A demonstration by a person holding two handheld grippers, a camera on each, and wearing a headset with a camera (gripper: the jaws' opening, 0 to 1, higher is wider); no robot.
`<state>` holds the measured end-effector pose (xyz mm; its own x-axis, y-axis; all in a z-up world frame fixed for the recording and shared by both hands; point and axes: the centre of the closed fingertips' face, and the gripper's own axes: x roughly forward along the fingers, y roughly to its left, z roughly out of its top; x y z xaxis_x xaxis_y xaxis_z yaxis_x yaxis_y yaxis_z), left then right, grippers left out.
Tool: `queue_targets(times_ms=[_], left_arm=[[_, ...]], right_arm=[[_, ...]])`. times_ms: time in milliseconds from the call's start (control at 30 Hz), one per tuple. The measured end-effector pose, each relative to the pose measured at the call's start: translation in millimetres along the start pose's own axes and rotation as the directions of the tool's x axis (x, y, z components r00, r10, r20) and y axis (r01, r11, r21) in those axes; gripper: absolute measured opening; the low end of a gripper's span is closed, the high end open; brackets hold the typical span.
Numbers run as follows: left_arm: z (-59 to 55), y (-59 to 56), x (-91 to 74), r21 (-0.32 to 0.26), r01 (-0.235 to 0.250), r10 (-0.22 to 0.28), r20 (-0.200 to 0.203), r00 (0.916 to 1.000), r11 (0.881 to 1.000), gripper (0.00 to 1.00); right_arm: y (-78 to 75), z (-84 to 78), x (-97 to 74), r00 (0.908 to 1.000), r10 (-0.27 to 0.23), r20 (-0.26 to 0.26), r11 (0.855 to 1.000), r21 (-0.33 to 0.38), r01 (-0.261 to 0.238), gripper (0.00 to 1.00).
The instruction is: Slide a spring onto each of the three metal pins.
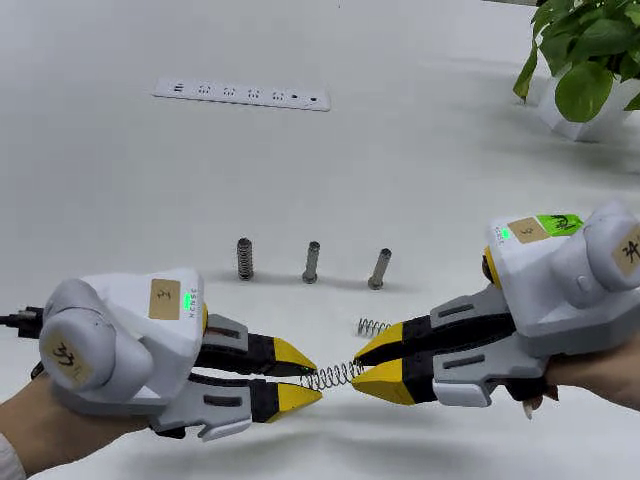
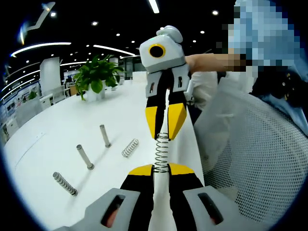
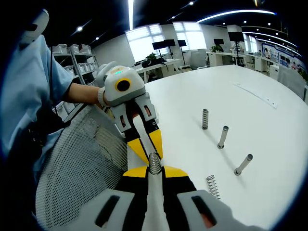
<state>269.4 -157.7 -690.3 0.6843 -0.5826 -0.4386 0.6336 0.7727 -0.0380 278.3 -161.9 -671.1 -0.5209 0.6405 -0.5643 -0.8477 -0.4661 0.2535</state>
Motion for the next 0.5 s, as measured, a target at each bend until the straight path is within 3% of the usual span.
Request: queue_targets(times_ms=[300, 500], left_arm=[[-1.1, -2.3, 8.9, -0.05, 0.008, -0.009, -0.019, 0.9998, 0.999, 0.1], [-2.8, -3.9, 11.0, -0.06, 0.011, -0.012, -0.023, 0.9997, 0.998, 0.09]], right_arm=[[4.8, 12.7, 2.9, 0.9997, -0.014, -0.022, 0.996, -0.084, 0.012, 0.12], [7.7, 12.3, 3.2, 0.9986, -0.016, -0.05, 0.993, -0.12, 0.01, 0.12]])
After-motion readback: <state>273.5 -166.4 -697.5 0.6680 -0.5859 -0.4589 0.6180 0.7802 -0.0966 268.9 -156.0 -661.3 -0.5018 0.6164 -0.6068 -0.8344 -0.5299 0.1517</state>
